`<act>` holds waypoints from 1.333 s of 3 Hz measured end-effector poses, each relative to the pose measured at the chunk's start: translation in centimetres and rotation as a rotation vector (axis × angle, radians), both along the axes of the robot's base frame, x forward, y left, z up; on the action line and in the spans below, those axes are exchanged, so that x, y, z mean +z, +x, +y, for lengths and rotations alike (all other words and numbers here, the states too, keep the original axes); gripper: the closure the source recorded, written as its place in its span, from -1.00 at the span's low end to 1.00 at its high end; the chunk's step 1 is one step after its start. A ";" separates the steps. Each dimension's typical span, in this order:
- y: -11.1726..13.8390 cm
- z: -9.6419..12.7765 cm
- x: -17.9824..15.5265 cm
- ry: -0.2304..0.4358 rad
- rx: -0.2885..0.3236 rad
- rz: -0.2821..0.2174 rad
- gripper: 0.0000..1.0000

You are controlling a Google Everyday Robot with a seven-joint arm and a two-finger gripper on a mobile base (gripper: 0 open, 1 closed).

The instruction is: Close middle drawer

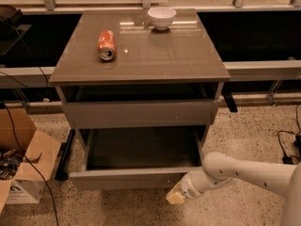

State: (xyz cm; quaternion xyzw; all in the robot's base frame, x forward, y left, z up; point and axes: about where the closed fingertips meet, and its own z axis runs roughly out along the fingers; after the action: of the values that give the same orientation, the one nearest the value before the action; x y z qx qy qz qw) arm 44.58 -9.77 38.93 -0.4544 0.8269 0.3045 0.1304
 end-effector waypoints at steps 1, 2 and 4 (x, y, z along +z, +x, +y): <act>2.0 0.2 0.0 0.025 -0.020 -0.095 1.00; 4.9 0.6 -0.6 0.096 -0.004 -0.186 0.67; 8.1 0.4 -0.3 0.137 0.001 -0.256 0.42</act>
Offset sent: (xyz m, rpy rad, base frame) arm 0.1490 -0.0048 0.0070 0.2117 -0.4010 0.0058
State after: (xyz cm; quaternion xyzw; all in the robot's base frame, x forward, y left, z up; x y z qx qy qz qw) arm 52.68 -9.35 38.64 -0.4801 0.7806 0.2997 0.2654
